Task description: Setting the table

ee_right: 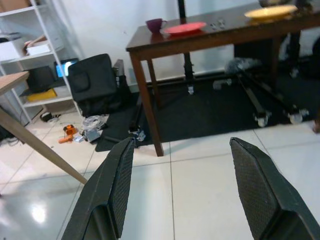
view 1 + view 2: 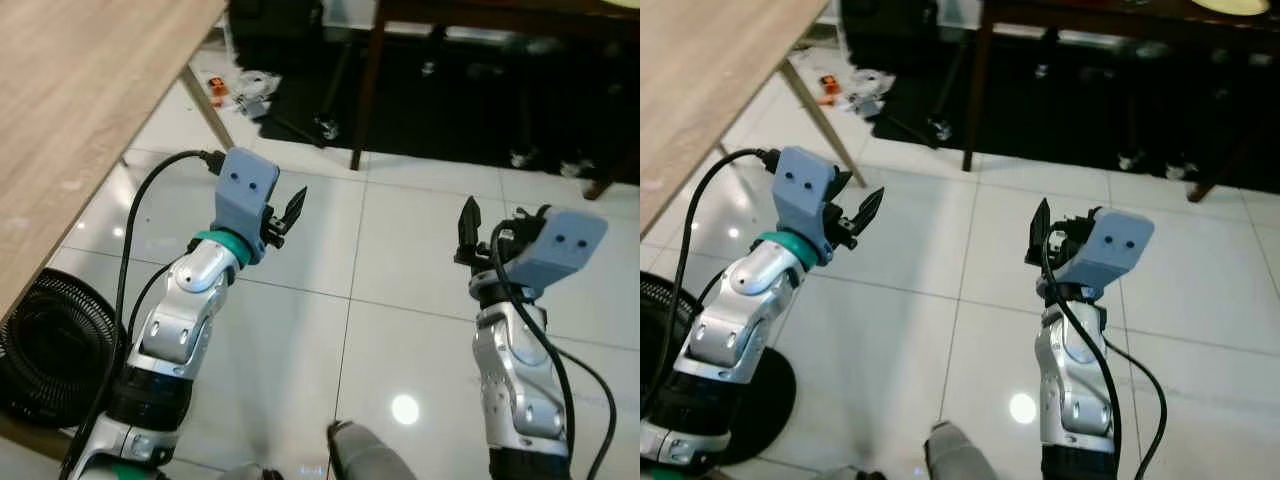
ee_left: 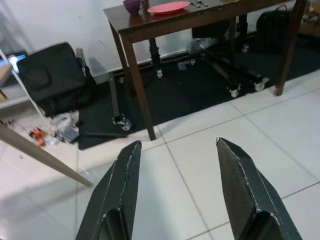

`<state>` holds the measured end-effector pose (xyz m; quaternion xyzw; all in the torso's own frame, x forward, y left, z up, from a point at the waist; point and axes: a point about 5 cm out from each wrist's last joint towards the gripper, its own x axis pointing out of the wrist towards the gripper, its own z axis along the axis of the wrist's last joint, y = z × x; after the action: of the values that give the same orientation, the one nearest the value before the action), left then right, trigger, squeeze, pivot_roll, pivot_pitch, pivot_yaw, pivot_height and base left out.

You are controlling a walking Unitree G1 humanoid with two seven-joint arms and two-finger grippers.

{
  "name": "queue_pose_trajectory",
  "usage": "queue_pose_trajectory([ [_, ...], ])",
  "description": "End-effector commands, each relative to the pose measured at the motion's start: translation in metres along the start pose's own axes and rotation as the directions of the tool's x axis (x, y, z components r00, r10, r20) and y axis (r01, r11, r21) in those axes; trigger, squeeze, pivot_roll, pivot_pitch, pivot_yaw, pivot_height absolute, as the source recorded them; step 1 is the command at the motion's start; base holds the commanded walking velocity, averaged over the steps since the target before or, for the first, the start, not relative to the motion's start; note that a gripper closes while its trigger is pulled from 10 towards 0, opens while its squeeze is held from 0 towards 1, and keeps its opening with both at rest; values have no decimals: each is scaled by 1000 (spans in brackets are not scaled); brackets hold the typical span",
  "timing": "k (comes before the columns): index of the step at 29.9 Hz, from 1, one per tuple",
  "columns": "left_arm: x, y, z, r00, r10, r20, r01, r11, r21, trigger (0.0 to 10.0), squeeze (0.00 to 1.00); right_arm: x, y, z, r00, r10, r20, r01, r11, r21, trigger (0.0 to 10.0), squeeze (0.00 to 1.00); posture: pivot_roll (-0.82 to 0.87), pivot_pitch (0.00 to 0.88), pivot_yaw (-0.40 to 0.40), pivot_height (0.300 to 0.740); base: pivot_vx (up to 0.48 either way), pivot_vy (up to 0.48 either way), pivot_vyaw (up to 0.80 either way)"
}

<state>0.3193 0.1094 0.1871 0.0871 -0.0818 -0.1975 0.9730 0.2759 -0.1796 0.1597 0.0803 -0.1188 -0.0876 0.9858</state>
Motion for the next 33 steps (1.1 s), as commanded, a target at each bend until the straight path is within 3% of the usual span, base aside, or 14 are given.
queue_pose_trajectory([
  [1, 1, 0, -3, 1000, 11, -10, -10, 1000, 12, 10000, 0, 0, -3, 0, 1000, -8, -3, 8, 1000, -1, 10000, 0, -124, 42, 116, 740, 465, 0, -800],
  [33, 5, -2, -4, 1000, 8, 19, -8, 1000, 0, 10000, 0, 1, -3, 0, 1000, -7, -5, 7, 1000, -11, 10000, 0, -127, 28, 117, 740, 465, 0, -775],
])
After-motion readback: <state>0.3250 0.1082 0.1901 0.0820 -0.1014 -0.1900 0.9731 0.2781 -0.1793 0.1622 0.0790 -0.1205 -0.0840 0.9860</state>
